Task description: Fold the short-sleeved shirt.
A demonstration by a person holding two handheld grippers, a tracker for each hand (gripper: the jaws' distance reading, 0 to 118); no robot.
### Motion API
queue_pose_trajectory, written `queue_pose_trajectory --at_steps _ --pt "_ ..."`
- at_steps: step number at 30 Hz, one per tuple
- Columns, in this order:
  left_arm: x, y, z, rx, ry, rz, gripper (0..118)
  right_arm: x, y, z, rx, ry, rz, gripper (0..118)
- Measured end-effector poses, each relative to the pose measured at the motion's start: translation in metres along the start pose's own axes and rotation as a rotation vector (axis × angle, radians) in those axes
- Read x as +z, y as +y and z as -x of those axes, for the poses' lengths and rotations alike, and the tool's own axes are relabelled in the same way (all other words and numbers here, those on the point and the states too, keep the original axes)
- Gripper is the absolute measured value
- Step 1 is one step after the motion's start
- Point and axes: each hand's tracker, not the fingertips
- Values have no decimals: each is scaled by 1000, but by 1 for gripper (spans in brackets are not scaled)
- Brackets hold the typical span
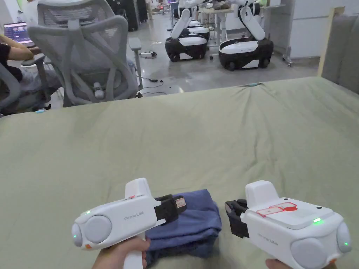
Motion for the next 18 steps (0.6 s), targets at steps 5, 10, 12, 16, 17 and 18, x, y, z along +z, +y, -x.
queue_pose_trajectory --at_steps 5,10,12,16,17,18 --pt "26 -1 43 69 108 -14 0 -65 8 14 -2 35 91 0" --pt "37 -10 71 155 129 -39 34 -111 -14 6 3 -23 214 0" --pt "37 -14 75 182 171 -41 44 -105 -16 2 -26 9 164 0" --pt "28 -17 93 218 153 -66 118 -100 -13 1 -32 17 176 0" --pt "23 -16 94 224 139 -52 111 -101 -13 1 -23 16 175 0" --pt "17 -17 94 225 127 -19 110 -101 -13 1 -22 15 175 0"
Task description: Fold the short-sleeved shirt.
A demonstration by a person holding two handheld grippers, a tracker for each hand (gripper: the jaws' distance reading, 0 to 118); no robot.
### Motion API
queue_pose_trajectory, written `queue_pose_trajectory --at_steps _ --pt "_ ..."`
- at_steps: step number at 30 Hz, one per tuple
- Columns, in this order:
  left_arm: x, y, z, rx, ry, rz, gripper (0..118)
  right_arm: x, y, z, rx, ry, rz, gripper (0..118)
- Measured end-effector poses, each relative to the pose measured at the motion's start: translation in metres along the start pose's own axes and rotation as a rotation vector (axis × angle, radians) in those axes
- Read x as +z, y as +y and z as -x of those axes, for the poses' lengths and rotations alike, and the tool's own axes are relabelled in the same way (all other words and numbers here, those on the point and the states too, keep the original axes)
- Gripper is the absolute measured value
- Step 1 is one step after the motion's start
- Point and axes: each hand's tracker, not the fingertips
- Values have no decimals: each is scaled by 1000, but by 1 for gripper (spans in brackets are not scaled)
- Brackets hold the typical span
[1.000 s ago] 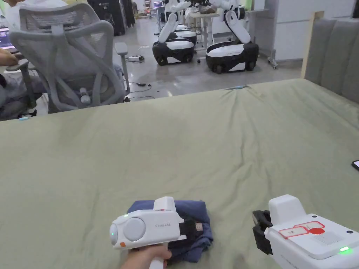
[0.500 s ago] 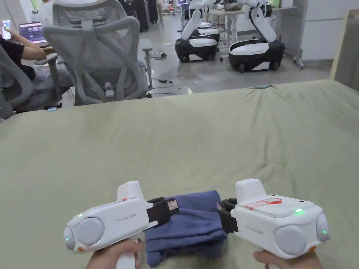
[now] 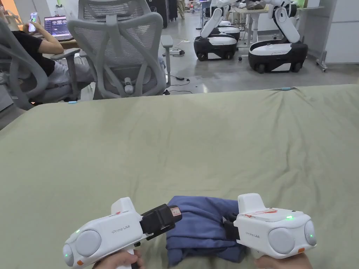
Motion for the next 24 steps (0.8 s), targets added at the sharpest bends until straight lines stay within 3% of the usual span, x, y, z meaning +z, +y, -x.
queue_pose_trajectory --at_steps 3,4,6,9,13,18,24 --pt "-19 -7 -9 -27 28 64 109 1 -1 -2 -8 2 -2 0" --pt "-25 -8 -10 -29 33 78 97 1 -1 -3 -12 5 -3 0" --pt "-36 -12 -15 -26 8 58 54 2 -2 -3 -23 5 -4 0" --pt "-41 -9 -19 -29 10 56 41 1 -1 -3 -30 -12 -2 0" --pt "-32 2 -9 -9 -25 70 36 5 3 10 -17 -32 -6 0" --pt "12 31 1 -83 -44 64 35 12 18 41 12 -16 -60 0" --pt "88 92 90 -102 6 -4 35 7 46 108 69 38 -122 0"
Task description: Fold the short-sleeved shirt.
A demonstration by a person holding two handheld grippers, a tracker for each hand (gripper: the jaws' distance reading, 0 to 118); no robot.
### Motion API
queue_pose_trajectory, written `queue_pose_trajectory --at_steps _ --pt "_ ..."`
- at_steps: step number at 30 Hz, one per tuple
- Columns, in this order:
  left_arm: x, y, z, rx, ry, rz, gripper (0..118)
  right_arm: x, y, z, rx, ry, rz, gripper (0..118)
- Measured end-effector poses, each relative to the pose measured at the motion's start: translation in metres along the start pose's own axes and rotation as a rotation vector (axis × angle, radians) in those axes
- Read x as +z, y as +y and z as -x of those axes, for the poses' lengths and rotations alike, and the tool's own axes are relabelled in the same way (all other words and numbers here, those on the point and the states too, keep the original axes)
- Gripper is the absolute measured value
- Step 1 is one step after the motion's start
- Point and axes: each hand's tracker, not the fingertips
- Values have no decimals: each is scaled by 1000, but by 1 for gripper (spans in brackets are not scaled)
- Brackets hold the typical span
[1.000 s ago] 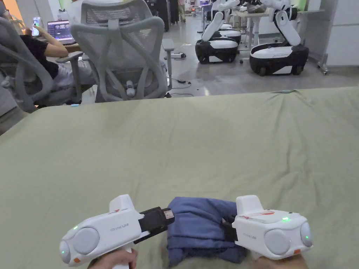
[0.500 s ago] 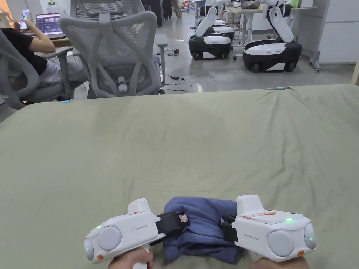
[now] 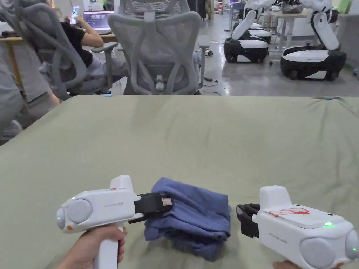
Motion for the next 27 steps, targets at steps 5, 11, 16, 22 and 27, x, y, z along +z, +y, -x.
queue_pose_trajectory --at_steps 5,11,16,22,27 --pt "85 34 109 -5 39 -66 35 -33 9 49 60 57 6 0" --pt "172 65 254 73 145 -154 35 -75 10 119 126 124 1 0" --pt "199 58 281 130 170 -194 35 -123 10 158 177 106 3 0" --pt "185 50 271 126 205 -222 54 -144 17 172 229 27 -2 0" --pt "196 53 258 69 367 -330 112 -139 27 167 220 40 -13 0"
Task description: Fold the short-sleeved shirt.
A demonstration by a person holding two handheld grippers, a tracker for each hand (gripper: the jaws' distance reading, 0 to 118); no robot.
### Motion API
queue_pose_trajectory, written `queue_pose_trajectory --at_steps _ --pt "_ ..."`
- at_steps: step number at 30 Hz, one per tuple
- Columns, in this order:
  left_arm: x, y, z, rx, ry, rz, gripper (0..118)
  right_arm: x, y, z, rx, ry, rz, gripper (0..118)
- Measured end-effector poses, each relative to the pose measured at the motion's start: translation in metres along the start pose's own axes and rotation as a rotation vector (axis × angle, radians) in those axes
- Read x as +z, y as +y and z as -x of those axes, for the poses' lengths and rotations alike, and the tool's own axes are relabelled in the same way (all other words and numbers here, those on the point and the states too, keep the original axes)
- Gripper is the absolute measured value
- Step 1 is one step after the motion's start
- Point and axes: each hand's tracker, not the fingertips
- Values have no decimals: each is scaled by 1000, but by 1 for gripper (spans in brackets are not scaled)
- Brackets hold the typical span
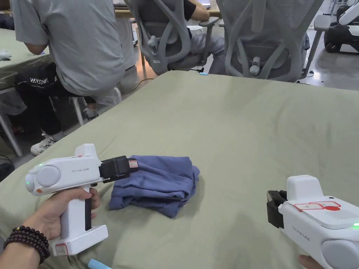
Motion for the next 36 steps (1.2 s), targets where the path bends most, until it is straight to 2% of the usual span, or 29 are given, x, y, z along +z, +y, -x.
queue_pose_trajectory --at_steps 1,3,5,6,8,9,10,11,13,16,19,23,27,31,33,36 --pt "4 4 0 -12 37 -26 117 2 1 -1 5 -1 -2 0" --pt "15 14 -15 5 121 -50 118 9 3 -4 15 1 -11 0" --pt "33 20 -35 -11 132 -88 117 16 4 -7 15 2 -18 0" --pt "43 22 -48 -38 113 -130 108 21 5 -11 10 1 -25 0" --pt "57 22 -77 -85 93 -171 60 31 6 -17 4 10 -32 0" --pt "62 20 -99 -125 105 -190 40 36 7 -22 2 10 -37 0" --pt "65 18 -116 -146 95 -207 27 42 8 -27 2 9 -44 0" --pt "65 16 -136 -166 70 -215 21 50 11 -35 1 5 -54 0" --pt "63 12 -179 -192 30 -226 0 69 15 -51 -7 -4 -78 0" --pt "53 4 -251 -266 -10 -293 0 102 28 -83 -10 -36 -129 0" --pt "39 -11 -337 -318 -47 -341 0 142 43 -125 -2 -136 -191 0" --pt "24 -33 -439 -469 -89 -427 0 206 50 -183 -17 -284 -278 0" --pt "23 -69 -513 -461 -169 -464 0 268 35 -232 -40 -423 -342 0" --pt "24 -112 -559 -553 -189 -503 0 309 4 -268 -80 -553 -386 0" --pt "22 -133 -569 -569 -166 -519 0 319 -13 -275 -65 -613 -379 0" --pt "20 -159 -574 -564 -156 -513 0 325 -39 -278 -80 -616 -388 0"
